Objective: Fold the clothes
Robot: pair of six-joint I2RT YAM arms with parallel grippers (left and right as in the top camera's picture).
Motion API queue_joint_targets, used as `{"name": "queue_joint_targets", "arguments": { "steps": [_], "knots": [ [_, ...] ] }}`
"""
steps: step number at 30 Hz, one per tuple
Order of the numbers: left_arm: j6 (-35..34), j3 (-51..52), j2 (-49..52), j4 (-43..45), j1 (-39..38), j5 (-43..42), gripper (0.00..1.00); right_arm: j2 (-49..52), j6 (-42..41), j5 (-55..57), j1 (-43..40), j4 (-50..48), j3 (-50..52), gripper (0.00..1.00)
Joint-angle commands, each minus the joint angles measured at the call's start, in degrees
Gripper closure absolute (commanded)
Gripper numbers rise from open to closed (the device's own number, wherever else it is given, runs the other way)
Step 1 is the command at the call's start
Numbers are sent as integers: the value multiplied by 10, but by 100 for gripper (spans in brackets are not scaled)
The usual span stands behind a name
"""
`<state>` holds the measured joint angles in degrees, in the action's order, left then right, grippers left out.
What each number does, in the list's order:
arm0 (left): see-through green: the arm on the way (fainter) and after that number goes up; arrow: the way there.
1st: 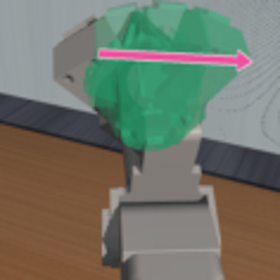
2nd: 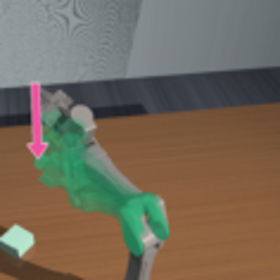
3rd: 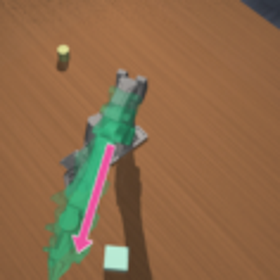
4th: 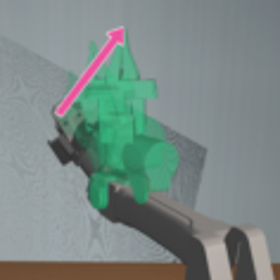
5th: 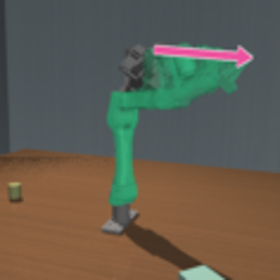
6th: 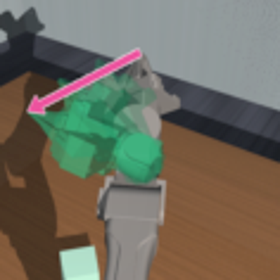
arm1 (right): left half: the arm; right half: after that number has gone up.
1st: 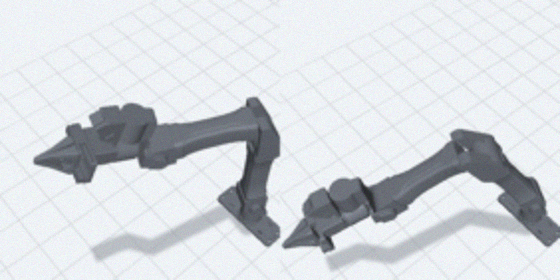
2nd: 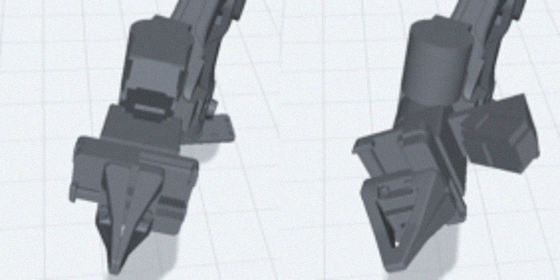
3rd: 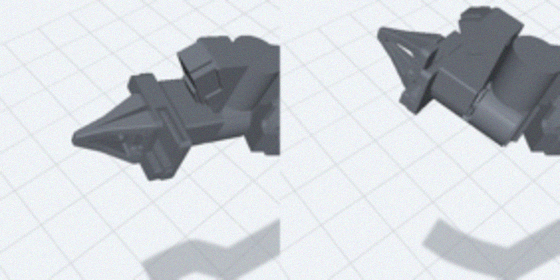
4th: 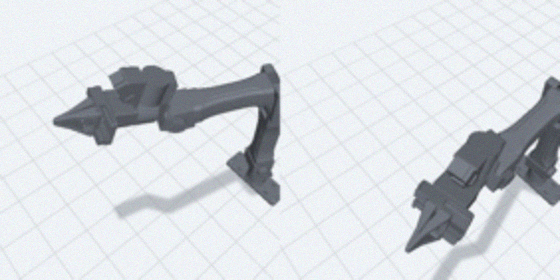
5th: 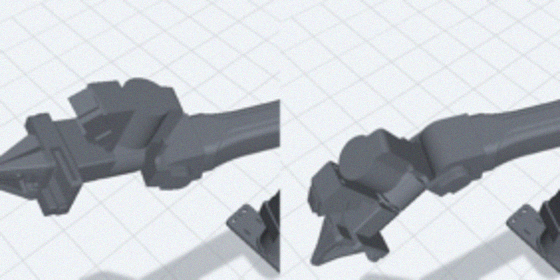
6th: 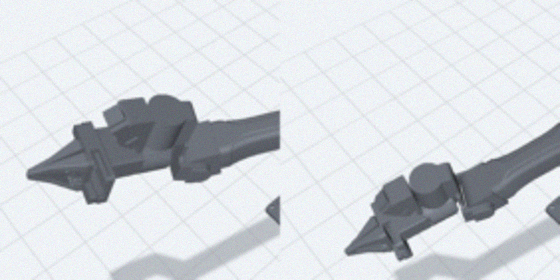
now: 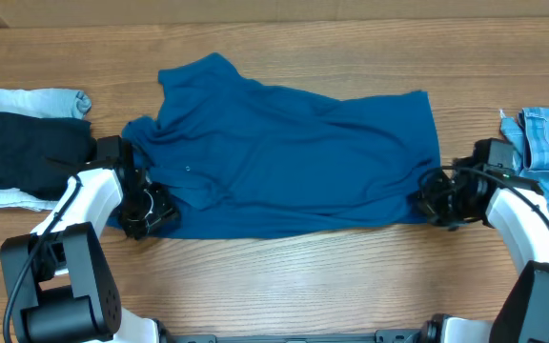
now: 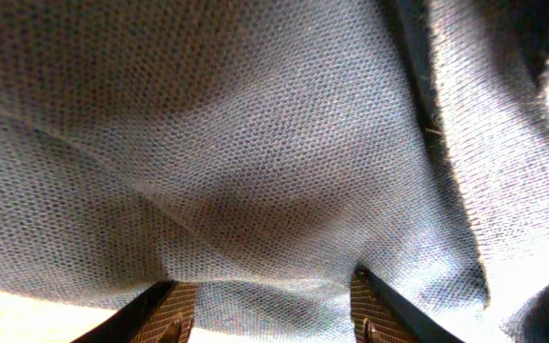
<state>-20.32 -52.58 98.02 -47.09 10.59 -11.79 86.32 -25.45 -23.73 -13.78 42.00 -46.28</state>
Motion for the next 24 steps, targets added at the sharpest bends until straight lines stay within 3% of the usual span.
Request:
{"name": "queue_joint_targets", "arguments": {
  "steps": [1,12,14,17,18,21,24],
  "knots": [
    [26,10,13,25,-3,12,44,-2,-34,4,6,-20,2,96],
    [26,10,13,26,-3,12,43,-2,-76,-17,5,-160,-47,95],
    [26,10,13,26,-2,12,43,-2,-76,-2,5,-155,-47,73],
    [40,10,13,31,-2,9,44,-2,-76,43,5,-127,-47,72],
    [50,10,13,34,-2,2,44,-2,-76,42,5,-118,-47,67],
    [103,-5,12,33,-2,-44,48,-2,-75,29,5,-64,-47,60],
    [168,-46,-3,25,-3,-111,48,-2,-58,27,5,18,-47,59]
  ]
}}
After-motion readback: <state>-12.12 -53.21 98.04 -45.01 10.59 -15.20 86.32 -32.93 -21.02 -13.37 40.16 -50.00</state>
